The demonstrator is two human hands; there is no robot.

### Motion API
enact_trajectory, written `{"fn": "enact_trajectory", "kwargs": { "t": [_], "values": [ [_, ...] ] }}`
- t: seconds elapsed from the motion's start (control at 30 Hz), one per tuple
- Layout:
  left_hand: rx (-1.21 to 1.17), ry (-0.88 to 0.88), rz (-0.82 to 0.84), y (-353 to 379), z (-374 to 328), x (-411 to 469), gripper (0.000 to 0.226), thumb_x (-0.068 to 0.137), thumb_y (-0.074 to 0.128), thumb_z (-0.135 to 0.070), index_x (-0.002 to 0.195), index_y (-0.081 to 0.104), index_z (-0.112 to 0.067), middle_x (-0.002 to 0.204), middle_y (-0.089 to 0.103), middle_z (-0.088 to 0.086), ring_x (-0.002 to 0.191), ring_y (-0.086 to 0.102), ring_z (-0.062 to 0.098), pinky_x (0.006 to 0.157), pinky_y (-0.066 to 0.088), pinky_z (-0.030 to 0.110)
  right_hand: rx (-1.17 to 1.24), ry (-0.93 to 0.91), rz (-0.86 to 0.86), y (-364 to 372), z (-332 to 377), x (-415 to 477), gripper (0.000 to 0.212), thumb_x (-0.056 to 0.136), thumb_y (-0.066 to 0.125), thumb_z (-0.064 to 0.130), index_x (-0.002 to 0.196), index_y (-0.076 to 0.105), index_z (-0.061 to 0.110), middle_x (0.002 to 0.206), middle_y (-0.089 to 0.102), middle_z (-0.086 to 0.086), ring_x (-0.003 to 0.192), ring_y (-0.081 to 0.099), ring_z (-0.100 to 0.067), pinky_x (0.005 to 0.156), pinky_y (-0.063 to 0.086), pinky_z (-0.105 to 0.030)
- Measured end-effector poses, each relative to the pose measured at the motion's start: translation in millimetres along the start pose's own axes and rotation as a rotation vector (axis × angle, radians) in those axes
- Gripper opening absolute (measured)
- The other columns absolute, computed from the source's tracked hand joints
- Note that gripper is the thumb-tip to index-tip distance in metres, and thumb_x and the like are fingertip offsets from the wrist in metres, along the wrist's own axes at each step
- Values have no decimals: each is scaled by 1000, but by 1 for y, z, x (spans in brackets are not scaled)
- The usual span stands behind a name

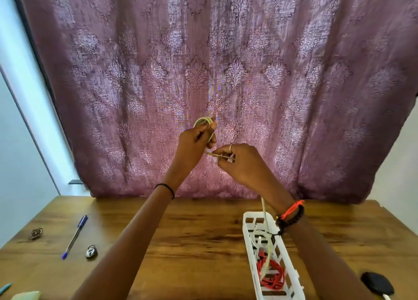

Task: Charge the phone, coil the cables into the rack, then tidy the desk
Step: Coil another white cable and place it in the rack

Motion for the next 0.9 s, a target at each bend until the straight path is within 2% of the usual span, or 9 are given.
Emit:
{"fn": "enact_trajectory", "kwargs": {
  "t": [0.1,0.17,0.23,0.3,0.4,0.53,0.6,0.77,0.9],
  "values": [
    [154,30,53,0,0,-5,27,96,50,-19,91,67,1,60,58,-4,49,54,-8,55,39,3,-38,-42,2,-10,2,0,25,87,57,13,109,69,16,79,54,13,68,46,0,59,33,-6],
    [297,60,89,-1,0,-9,27,95,51,-18,74,62,-6,53,52,-10,45,51,-10,50,35,2,-94,-88,19,-15,3,0,25,90,54,11,111,69,15,81,55,4,71,48,-8,59,30,-15],
    [415,77,161,2,3,-15,31,96,50,-20,71,62,-5,51,47,-15,42,49,-9,50,34,2,-129,-128,17,-19,3,1,27,92,52,6,112,68,14,94,66,-8,83,56,-20,63,31,-19],
    [330,49,254,7,10,-22,33,96,50,-20,69,63,-5,54,51,-14,45,52,-10,53,37,2,-133,-135,-41,-25,-1,3,27,91,54,5,111,67,15,101,69,-8,92,59,-23,67,34,-18],
    [111,-23,358,14,16,-34,35,96,50,-17,62,59,-21,50,55,-13,47,53,-5,56,39,6,-181,-145,-118,-32,-5,2,19,87,63,14,104,69,18,97,68,-7,82,54,-15,65,32,-16],
    [-111,-167,439,21,26,-46,29,98,42,-15,108,66,-1,57,55,-12,50,49,-3,54,39,9,-330,-242,-175,-33,-6,-2,15,83,66,27,95,73,22,94,71,1,89,54,-20,72,26,-26],
    [-184,-234,446,25,33,-54,35,97,42,-24,117,63,-5,66,54,-5,53,48,-2,55,38,10,-393,-254,-190,-30,-11,-3,18,84,62,33,96,73,27,97,70,4,95,55,-22,76,23,-29],
    [-278,-278,442,33,42,-71,27,98,43,-19,107,66,-12,62,47,-9,54,42,1,55,35,11,-395,-314,-267,-19,-23,-9,27,77,54,46,86,75,31,95,66,5,92,49,-15,77,31,-34],
    [-420,-403,401,38,51,-79,28,99,37,-21,91,63,-14,54,41,-14,52,38,3,55,32,17,-322,-322,-368,0,-29,-17,31,81,55,36,85,77,15,84,60,-5,79,46,-14,66,41,-29]
  ]
}}
Point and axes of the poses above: each hand's wrist, its own x-axis towards the middle knuckle, its own y-axis out of the palm, z = x × y, the point moved 6 cm from there along x, towards the middle knuckle
